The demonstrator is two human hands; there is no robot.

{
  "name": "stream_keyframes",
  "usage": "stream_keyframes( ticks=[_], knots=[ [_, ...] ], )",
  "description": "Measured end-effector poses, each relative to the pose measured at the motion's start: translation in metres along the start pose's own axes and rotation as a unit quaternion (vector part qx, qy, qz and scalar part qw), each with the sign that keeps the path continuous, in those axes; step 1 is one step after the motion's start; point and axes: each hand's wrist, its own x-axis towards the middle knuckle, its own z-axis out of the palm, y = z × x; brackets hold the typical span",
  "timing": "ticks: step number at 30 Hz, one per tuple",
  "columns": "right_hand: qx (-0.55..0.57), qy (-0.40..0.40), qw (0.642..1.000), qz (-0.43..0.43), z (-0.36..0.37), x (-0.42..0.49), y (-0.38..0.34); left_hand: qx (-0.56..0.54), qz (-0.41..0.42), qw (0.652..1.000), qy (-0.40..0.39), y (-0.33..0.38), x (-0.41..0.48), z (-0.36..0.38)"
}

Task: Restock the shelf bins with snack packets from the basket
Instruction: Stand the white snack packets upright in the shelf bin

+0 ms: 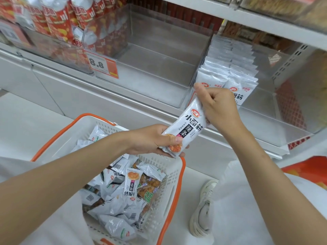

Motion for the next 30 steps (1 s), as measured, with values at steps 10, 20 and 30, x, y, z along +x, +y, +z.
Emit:
stream_keyframes(
  ticks=[10,20,30],
  knots=[
    [0.018,-0.213,0.975,0.064,-0.057,-0.007,-0.005,0.202,0.092,0.962,0.162,0.002,0.012,0.01],
    [0.067,0.075,0.995,-0.006,-0.138,-0.001,0.001,0.26,0.273,0.887,0.266,0.126,0.082,0.047],
    [0.081,0.107,0.991,0.029,-0.13,0.013,0.041,0.374,0.265,0.838,0.296,0.161,0.126,0.056]
  ],
)
